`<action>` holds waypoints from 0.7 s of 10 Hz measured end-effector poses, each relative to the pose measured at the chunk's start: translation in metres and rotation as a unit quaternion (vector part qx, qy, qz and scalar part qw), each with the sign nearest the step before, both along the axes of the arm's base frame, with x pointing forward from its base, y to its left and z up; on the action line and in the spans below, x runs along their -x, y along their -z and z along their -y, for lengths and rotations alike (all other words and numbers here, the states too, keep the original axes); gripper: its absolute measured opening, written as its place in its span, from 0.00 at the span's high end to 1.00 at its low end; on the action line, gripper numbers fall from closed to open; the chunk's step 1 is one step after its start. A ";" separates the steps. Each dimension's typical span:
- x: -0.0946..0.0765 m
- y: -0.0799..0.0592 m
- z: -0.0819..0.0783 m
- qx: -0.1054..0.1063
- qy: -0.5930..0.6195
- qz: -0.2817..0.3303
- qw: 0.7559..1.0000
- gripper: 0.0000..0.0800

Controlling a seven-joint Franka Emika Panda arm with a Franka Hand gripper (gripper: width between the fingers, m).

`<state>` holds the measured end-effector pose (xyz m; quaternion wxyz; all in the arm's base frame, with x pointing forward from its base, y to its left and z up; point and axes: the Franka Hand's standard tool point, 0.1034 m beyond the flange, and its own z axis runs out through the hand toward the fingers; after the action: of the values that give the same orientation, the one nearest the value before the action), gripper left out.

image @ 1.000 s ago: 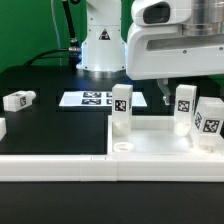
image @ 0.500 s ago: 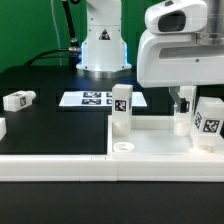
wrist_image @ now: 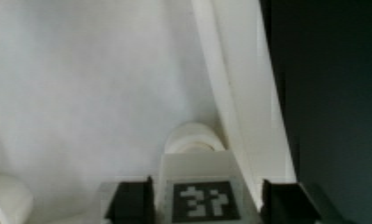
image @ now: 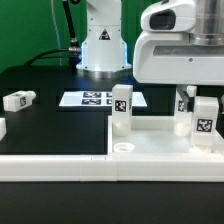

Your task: Assemble square table

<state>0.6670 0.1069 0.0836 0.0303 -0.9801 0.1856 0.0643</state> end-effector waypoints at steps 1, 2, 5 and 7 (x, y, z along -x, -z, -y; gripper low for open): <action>0.000 0.000 0.000 0.003 0.027 -0.002 1.000 0.63; 0.000 0.000 0.000 0.007 0.063 -0.005 0.998 0.63; 0.001 0.003 -0.005 0.012 0.230 0.017 0.973 0.63; 0.002 0.006 -0.019 0.016 0.369 0.014 0.929 0.63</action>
Offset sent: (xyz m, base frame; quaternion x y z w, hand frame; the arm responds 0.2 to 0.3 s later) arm -0.0224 -0.0176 -0.0167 -0.0156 0.0269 0.2277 0.9732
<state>0.6653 0.1257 0.0775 0.0384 -0.8433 0.5350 0.0321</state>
